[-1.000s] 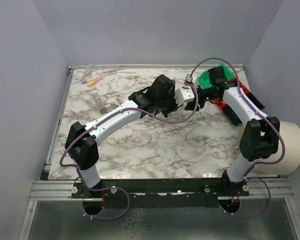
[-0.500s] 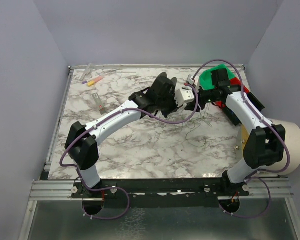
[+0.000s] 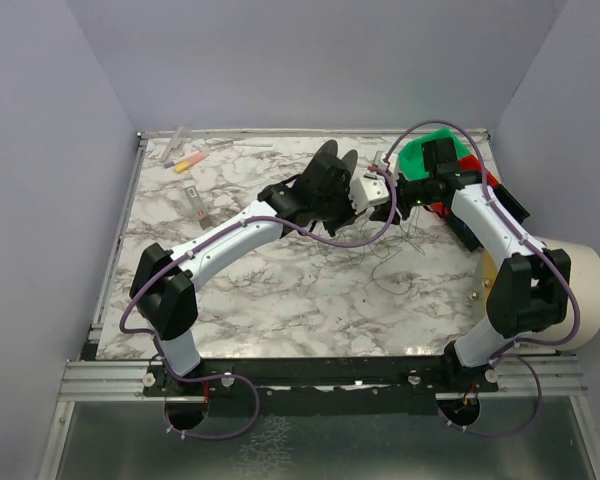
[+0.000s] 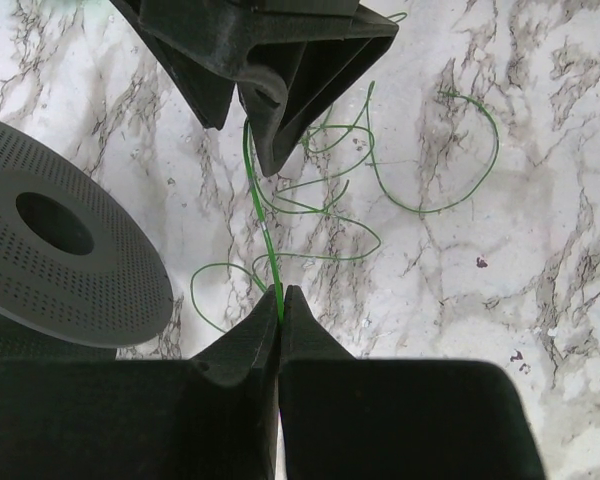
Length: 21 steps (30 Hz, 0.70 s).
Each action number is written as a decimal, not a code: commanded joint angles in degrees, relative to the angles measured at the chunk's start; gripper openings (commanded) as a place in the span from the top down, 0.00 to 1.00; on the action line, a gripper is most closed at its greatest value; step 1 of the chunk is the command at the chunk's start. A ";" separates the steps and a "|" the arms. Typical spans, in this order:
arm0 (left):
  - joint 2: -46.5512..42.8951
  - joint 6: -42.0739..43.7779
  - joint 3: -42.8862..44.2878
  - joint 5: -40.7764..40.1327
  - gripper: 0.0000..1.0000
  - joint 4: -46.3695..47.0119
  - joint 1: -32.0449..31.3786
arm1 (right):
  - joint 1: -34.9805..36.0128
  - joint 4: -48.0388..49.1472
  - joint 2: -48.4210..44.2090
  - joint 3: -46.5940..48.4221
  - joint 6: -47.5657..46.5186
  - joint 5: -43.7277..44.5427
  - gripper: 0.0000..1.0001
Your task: Wrap the cables
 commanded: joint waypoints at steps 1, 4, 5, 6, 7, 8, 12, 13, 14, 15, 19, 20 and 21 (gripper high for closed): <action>0.03 -0.50 -0.05 1.07 1.00 1.09 -0.30 | -0.10 -0.45 1.08 -0.39 -0.79 0.18 0.59; 0.03 -0.41 -0.08 1.00 1.00 1.09 -0.34 | -0.07 -1.15 1.84 -0.04 -1.33 0.95 0.61; 0.03 -0.47 -0.10 0.94 1.00 1.09 -0.30 | -0.04 -1.19 1.98 -0.04 -1.35 1.36 0.60; -0.03 -0.47 -0.17 0.94 1.00 1.09 -0.35 | -0.08 -1.20 2.08 -0.07 -1.38 1.68 0.60; -0.04 -0.48 -0.22 0.96 1.00 1.09 -0.31 | -0.11 -1.15 2.10 -0.12 -1.44 1.86 0.60; 0.01 -0.49 -0.26 1.02 1.00 1.09 -0.41 | -0.09 -1.05 2.04 -0.16 -1.40 1.91 0.60; 0.20 -0.66 -0.08 1.36 1.00 1.09 -0.39 | -0.09 0.25 1.95 -0.55 -0.42 1.69 0.71; 0.21 -0.66 -0.13 1.35 1.00 1.09 -0.36 | -0.09 0.45 2.07 -0.47 -0.16 1.54 0.75; 0.25 -0.66 -0.09 1.43 1.00 1.09 -0.29 | -0.09 0.80 2.17 -0.43 0.25 1.29 0.79; 0.31 -0.66 -0.08 1.46 1.00 1.14 -0.32 | -0.09 1.06 2.26 -0.49 0.49 1.08 0.83; 0.46 -0.57 -0.28 1.38 1.00 1.03 -0.40 | 0.08 1.52 2.42 -0.77 0.09 0.57 0.96; 0.47 -0.49 -0.32 1.29 1.00 1.02 -0.38 | 0.22 1.29 2.42 -0.78 -0.49 0.66 0.95; 0.55 -0.49 -0.43 1.24 1.00 1.06 -0.42 | 0.30 0.51 2.43 -0.65 -1.46 0.69 0.92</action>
